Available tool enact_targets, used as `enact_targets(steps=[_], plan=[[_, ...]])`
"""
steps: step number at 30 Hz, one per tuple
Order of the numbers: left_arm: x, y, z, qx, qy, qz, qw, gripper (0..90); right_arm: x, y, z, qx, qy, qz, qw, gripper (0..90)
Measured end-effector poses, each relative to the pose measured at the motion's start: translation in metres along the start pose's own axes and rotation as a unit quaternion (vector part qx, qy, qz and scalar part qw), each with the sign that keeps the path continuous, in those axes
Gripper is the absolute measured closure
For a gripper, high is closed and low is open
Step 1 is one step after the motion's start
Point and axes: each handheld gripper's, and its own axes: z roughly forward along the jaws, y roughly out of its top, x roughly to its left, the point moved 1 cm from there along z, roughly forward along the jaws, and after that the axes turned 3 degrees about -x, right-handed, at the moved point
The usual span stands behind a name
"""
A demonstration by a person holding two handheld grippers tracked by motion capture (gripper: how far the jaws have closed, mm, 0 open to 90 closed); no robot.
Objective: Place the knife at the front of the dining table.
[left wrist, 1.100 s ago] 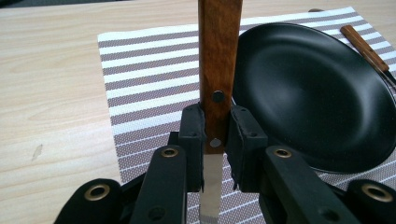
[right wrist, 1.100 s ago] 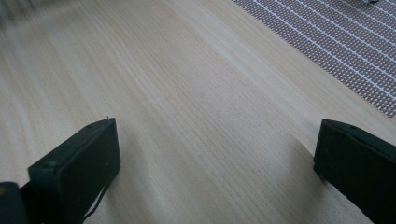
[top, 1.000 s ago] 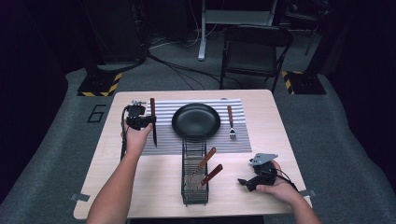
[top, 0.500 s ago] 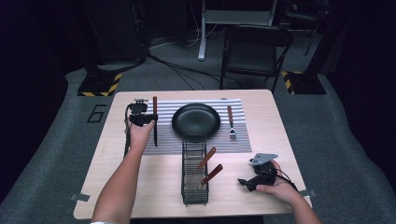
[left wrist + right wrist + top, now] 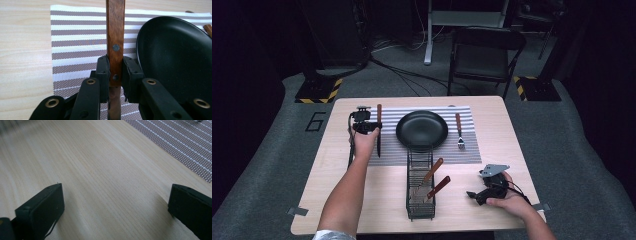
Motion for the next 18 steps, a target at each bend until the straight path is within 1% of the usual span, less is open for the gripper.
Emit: enact_targets(steps=[1,2,3,4,6,8,15,16,17,18], plan=[[0.000,0.000,0.000,0.000,0.000,0.000,1.0000,76.9,0.000,0.000,0.000,0.000,0.000,0.000,1.0000,0.0],[0.002,-0.001,0.003,0.000,0.000,-0.009,1.0000,76.9,0.000,0.000,0.000,0.000,0.000,0.000,1.0000,0.0],[0.002,-0.001,0.003,0.000,0.000,-0.009,1.0000,76.9,0.000,0.000,0.000,0.000,0.000,0.000,1.0000,0.0],[0.003,-0.001,0.006,0.001,-0.001,-0.017,0.9999,76.9,0.000,0.000,0.000,0.000,0.000,0.000,1.0000,0.0],[0.004,-0.001,0.007,0.003,0.000,-0.019,0.9998,77.0,0.000,0.000,0.000,0.000,0.000,0.000,1.0000,0.0],[0.005,-0.003,0.012,0.002,0.001,-0.027,0.9996,76.9,0.000,0.000,0.000,0.000,0.000,-0.002,1.0000,0.0],[0.003,-0.005,0.019,0.003,0.006,-0.024,0.9997,76.9,0.000,0.000,0.000,0.002,0.000,0.001,1.0000,0.0],[0.004,-0.006,0.023,0.004,0.006,-0.028,0.9996,76.9,0.000,0.000,0.000,0.002,0.000,0.003,1.0000,0.0],[0.004,-0.006,0.023,0.004,0.006,-0.028,0.9996,76.9,0.000,0.000,0.000,0.000,0.000,0.000,1.0000,0.0],[0.004,-0.007,0.027,0.007,0.007,-0.033,0.9994,76.8,0.000,0.000,0.000,0.000,0.000,-0.002,1.0000,0.0]])
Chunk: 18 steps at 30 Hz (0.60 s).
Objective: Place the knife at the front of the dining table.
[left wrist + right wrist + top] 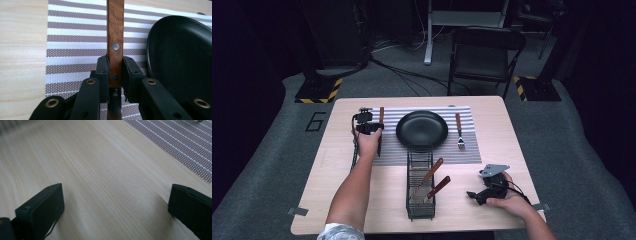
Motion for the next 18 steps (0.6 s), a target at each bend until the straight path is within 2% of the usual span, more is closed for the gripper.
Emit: enact_targets(steps=[11,18], plan=[[0.004,-0.005,0.016,0.013,0.004,-0.018,0.9997,76.8,0.000,0.000,0.000,0.000,0.000,0.000,1.0000,0.0],[0.005,-0.006,0.023,0.017,0.020,-0.019,0.9995,76.8,0.000,0.000,0.000,0.002,0.001,0.003,1.0000,0.0]])
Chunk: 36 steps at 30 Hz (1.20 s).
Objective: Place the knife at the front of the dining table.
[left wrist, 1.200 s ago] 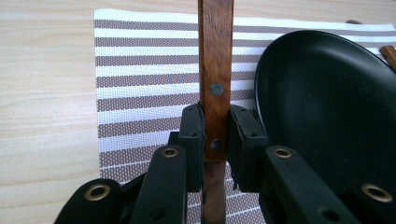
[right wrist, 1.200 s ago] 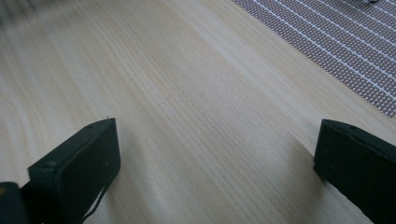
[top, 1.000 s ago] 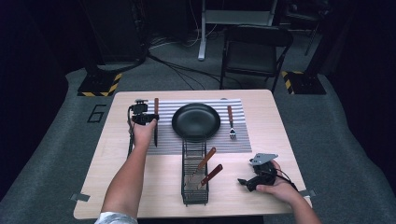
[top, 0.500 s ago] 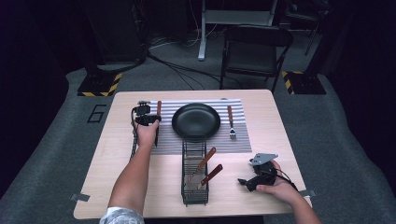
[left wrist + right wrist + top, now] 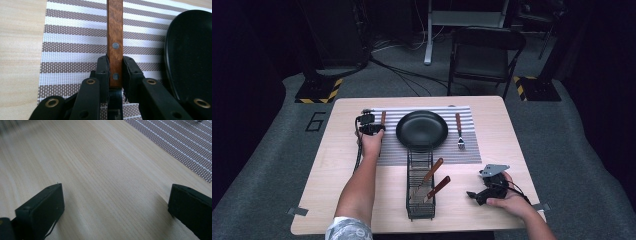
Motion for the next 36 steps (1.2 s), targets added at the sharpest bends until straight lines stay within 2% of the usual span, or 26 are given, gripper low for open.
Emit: enact_targets(steps=[12,20,25,31,32,35,36], plan=[[0.004,-0.004,0.004,-0.006,0.018,-0.012,0.9998,76.6,0.000,0.000,0.000,-0.002,-0.001,-0.003,1.0000,0.0],[0.003,-0.005,0.004,-0.012,0.023,-0.015,0.9996,75.9,0.000,0.000,0.000,-0.003,0.000,-0.005,1.0000,0.0],[0.003,-0.005,0.004,-0.015,0.017,-0.016,0.9996,73.0,0.000,0.000,0.000,-0.003,0.000,-0.005,1.0000,0.0],[0.002,-0.005,0.003,-0.009,0.016,-0.010,0.9998,68.7,0.000,0.000,0.000,-0.002,0.001,-0.005,1.0000,0.0],[0.002,-0.005,0.000,-0.009,0.016,-0.003,0.9998,67.9,0.000,0.000,0.000,-0.003,0.001,-0.005,1.0000,0.0],[0.002,-0.005,-0.003,-0.011,0.015,0.002,0.9998,65.9,0.000,0.000,0.000,-0.003,0.001,-0.005,1.0000,0.0],[0.002,-0.004,-0.009,-0.018,0.011,0.000,0.9998,64.4,0.000,0.000,0.000,-0.002,0.001,-0.005,1.0000,0.0]])
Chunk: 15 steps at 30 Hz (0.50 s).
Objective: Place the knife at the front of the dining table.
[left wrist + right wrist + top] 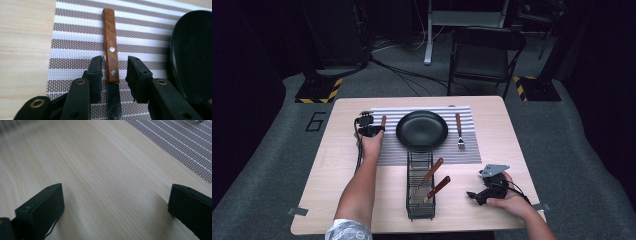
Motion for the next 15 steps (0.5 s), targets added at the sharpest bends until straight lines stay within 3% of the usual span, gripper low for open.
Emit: enact_targets(steps=[7,15], plan=[[0.001,0.003,-0.017,-0.006,-0.007,0.014,0.9999,56.3,0.000,0.000,0.000,0.000,0.000,0.000,1.0000,0.0],[-0.005,0.001,-0.046,-0.021,-0.040,0.045,0.9980,51.6,0.000,0.000,0.000,0.000,0.000,0.000,1.0000,0.0]])
